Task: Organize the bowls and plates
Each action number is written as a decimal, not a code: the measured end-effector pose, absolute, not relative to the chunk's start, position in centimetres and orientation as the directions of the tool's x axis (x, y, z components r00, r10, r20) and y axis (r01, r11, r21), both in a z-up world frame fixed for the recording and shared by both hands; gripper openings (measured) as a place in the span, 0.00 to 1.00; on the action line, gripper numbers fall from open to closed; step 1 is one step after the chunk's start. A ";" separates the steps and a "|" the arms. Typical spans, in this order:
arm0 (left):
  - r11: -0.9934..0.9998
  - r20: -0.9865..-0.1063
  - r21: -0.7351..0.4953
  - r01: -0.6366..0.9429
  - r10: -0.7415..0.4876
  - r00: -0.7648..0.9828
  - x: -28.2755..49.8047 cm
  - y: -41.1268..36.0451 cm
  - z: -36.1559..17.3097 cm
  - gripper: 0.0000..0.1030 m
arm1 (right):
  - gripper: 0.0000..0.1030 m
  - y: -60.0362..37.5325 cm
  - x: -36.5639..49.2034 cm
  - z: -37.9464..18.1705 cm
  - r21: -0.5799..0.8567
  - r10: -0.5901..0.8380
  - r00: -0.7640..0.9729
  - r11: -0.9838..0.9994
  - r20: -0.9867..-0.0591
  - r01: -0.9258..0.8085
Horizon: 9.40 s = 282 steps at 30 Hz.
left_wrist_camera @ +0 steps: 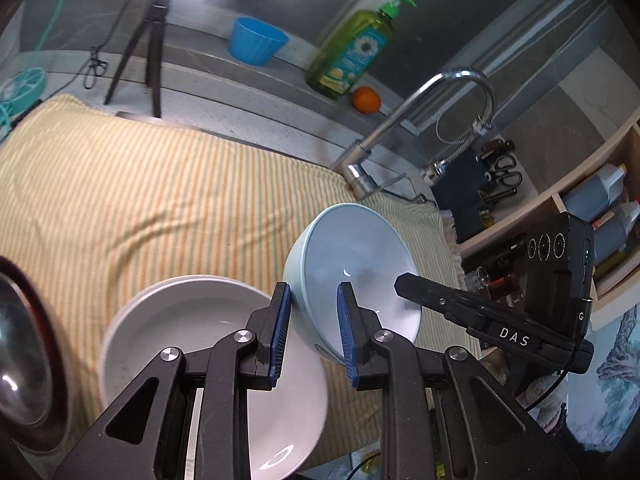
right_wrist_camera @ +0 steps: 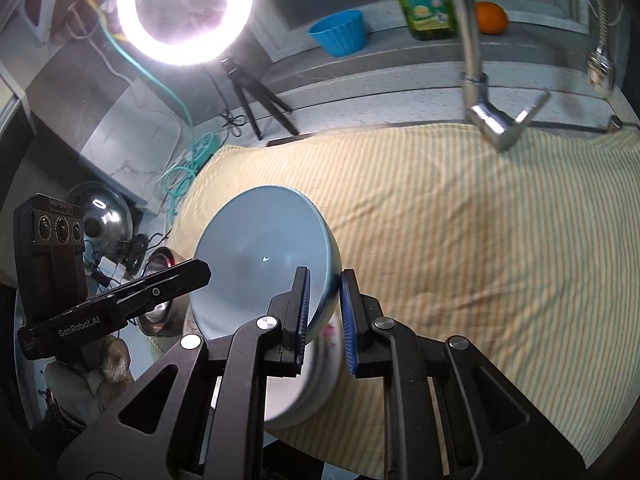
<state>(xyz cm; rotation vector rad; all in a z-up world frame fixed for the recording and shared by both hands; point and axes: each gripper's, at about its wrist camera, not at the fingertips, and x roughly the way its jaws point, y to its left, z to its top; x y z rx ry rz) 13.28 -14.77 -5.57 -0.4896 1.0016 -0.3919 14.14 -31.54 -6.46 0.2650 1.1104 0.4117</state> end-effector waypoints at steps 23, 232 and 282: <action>0.815 -0.704 -0.549 -0.184 -0.333 0.627 5.3 0.0 -4.3 0.20 | 0.15 -13.5 15.0 -5.7 0.431 0.577 0.224 0.769 -0.785 -0.472; 0.841 -0.769 -0.541 0.000 -0.495 0.403 8.2 -6.7 -9.1 0.11 | 0.14 -26.6 7.9 -9.8 0.425 0.430 0.260 0.902 -0.864 -0.078; 0.994 -0.715 -0.100 0.048 -0.105 0.692 -2.5 -11.8 0.7 0.72 | 0.84 -28.2 -2.7 0.5 0.167 0.262 0.584 0.963 -0.769 -0.213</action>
